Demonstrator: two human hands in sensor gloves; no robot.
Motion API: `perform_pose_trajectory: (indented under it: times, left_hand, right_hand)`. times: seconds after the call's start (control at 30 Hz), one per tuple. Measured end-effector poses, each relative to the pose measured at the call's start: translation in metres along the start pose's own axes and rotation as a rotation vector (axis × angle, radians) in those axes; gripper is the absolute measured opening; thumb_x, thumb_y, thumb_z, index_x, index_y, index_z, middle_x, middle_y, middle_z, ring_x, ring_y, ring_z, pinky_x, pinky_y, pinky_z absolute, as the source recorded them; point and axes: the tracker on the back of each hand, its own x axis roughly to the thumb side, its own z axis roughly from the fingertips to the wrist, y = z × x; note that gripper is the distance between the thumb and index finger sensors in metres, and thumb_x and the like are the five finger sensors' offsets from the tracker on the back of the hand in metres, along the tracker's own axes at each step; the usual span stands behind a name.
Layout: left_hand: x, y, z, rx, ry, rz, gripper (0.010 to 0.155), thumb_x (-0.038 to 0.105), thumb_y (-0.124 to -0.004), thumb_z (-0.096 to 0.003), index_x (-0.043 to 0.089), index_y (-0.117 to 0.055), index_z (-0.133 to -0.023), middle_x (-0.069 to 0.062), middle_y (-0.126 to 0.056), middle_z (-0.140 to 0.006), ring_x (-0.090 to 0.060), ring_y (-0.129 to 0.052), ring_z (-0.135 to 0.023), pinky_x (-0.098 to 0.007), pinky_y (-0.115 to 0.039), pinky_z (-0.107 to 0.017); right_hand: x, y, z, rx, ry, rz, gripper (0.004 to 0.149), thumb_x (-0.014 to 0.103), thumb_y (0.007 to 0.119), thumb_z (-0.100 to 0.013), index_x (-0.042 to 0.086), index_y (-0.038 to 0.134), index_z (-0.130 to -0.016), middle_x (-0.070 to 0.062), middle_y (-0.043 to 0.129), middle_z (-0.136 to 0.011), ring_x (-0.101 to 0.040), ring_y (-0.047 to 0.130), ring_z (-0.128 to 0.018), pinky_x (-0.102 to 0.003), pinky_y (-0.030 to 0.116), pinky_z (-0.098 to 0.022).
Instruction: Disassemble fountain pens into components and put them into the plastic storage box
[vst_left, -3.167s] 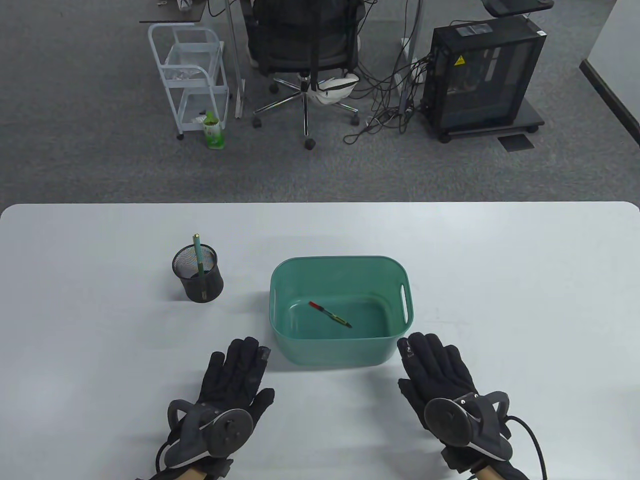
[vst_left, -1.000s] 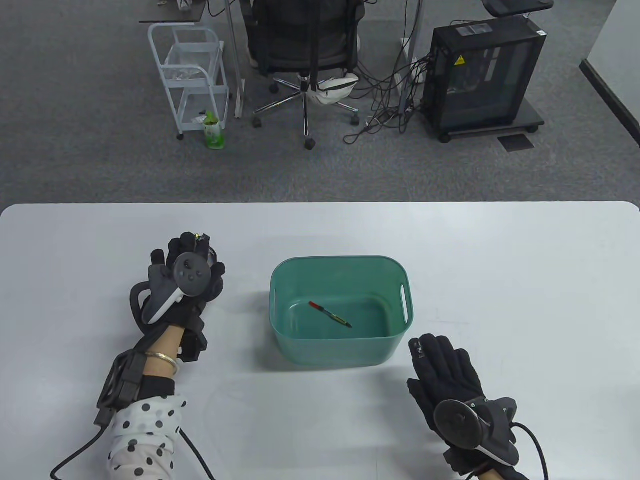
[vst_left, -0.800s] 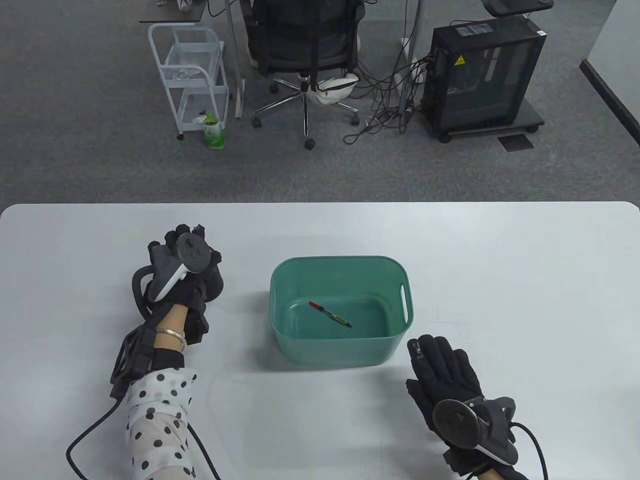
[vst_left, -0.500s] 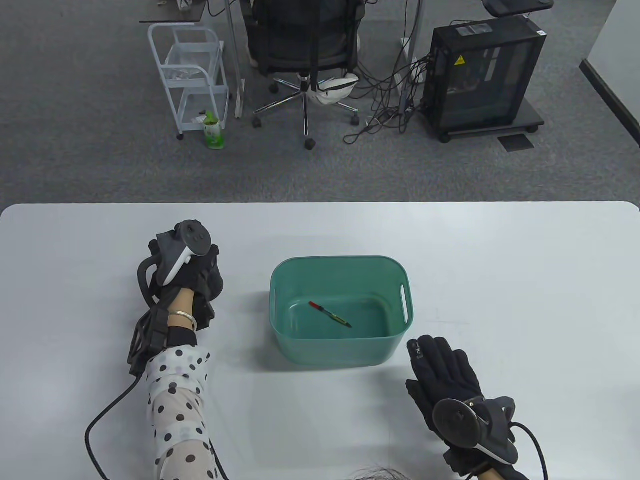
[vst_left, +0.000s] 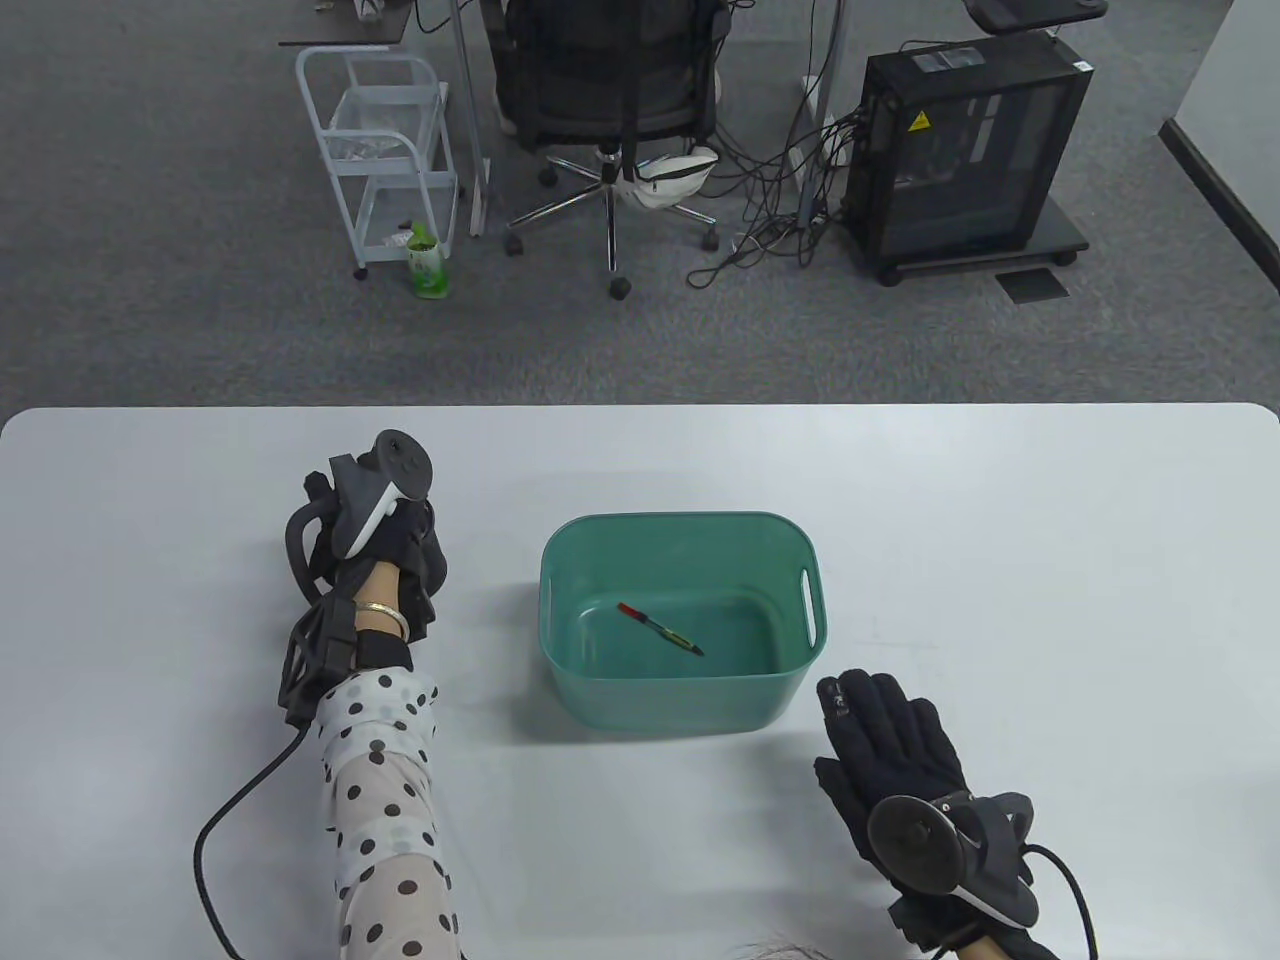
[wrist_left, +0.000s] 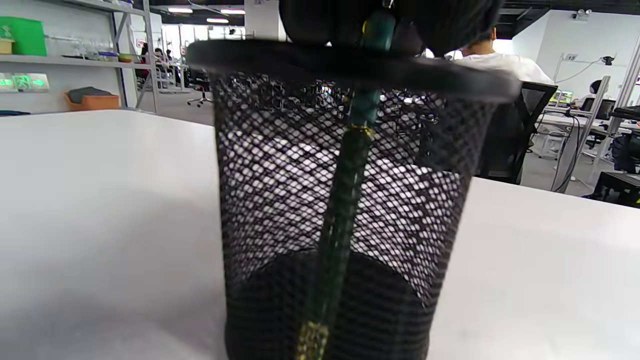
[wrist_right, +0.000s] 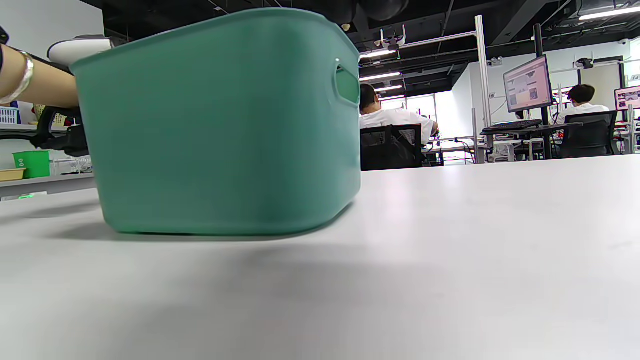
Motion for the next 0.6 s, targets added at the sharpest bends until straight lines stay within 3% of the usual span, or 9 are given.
perform_pose_trajectory:
  times: [0.6]
  left_hand:
    - [-0.003, 0.014, 0.027, 0.098, -0.064, -0.103, 0.038, 0.036, -0.068, -0.0683, 0.025, -0.078, -0.103, 0.002, -0.079, -0.108, -0.021, -0.071, -0.102, -0.052, -0.037, -0.090]
  right_hand:
    - [0.001, -0.001, 0.001, -0.008, -0.009, -0.009, 0.066, 0.049, 0.050, -0.058, 0.023, 0.040, -0.118, -0.006, 0.040, -0.123, -0.031, 0.043, -0.114, -0.048, 0.036, -0.084]
